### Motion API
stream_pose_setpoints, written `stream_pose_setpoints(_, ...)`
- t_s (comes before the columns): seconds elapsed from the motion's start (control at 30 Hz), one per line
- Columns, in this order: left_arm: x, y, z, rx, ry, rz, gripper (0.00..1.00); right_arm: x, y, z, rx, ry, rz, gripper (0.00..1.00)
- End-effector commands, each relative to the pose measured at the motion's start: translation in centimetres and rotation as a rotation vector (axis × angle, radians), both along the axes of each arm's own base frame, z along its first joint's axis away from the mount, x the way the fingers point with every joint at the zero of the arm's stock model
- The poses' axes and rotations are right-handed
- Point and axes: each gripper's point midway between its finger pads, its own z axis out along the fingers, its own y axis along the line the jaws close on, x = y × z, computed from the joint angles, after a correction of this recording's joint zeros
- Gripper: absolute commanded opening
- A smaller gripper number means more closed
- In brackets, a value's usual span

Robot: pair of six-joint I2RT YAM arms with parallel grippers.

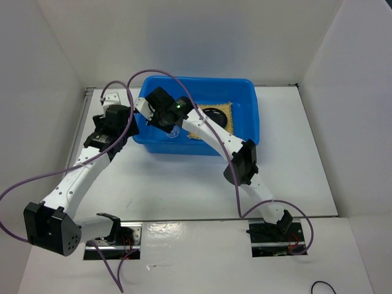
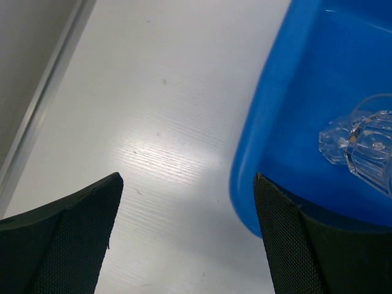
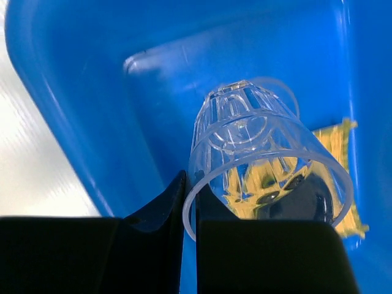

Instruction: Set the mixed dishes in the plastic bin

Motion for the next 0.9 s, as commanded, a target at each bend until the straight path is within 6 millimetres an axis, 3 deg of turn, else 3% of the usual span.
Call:
stream_pose_setpoints(0.0, 1.0, -3.3, 0.8, -0.045, -0.037, -0.129, 0.94, -2.1, 6.7, -0.2, 0.083, -0.051, 0.19, 0.0)
stream_pose_setpoints(0.13, 0.9, -3.0, 0.6, -0.035, -0.028, -0.117, 0.94, -2.6, 8.2, -2.0, 0.103, -0.006, 0.247, 0.02)
stream_pose_setpoints(0.2, 0.7, -2.1, 1.6, -0.036, -0.061, -0.06, 0.94, -3.0, 8.8, -2.3, 0.123, 0.018, 0.275, 0.03)
stream_pose_setpoints(0.23, 0.2, -1.6, 3.1, -0.042, -0.105, -0.034, 0.94, -3.5, 9.1, -3.6, 0.118, 0.052, 0.293, 0.03)
stream_pose_setpoints(0.3, -0.6, -0.5, 3.9, -0.039, -0.163, 0.016, 0.94, -3.0, 9.2, -4.0, 0.129, 0.055, 0.292, 0.03)
stream_pose_setpoints(0.33, -1.2, 0.0, 4.2, -0.039, -0.183, 0.041, 0.94, -3.2, 9.3, -5.2, 0.118, 0.08, 0.3, 0.04)
stream_pose_setpoints(0.43, -3.3, 3.1, 6.3, -0.031, -0.277, 0.201, 0.94, -3.0, 9.3, -6.4, 0.118, 0.105, 0.305, 0.04)
stream_pose_setpoints(0.47, -3.8, 3.6, 6.5, -0.034, -0.289, 0.231, 0.94, -3.1, 9.5, -6.0, 0.131, 0.102, 0.312, 0.04)
stream_pose_setpoints(0.6, -6.0, 5.9, 8.3, -0.046, -0.383, 0.348, 0.94, -2.5, 9.4, -7.6, 0.123, 0.119, 0.306, 0.06)
stream_pose_setpoints(0.63, -6.9, 6.4, 9.5, -0.073, -0.436, 0.377, 0.94, -2.0, 9.2, -8.1, 0.121, 0.122, 0.296, 0.06)
stream_pose_setpoints(0.67, -7.5, 6.8, 9.1, -0.066, -0.44, 0.392, 0.94, -2.0, 9.2, -8.1, 0.124, 0.127, 0.289, 0.06)
stream_pose_setpoints(0.77, -9.1, 7.4, 11.0, -0.109, -0.549, 0.403, 0.95, -1.8, 9.0, -9.2, 0.122, 0.151, 0.291, 0.07)
stream_pose_setpoints(0.87, -9.3, 7.4, 11.0, -0.116, -0.567, 0.389, 0.96, -1.7, 9.2, -9.1, 0.129, 0.144, 0.292, 0.15)
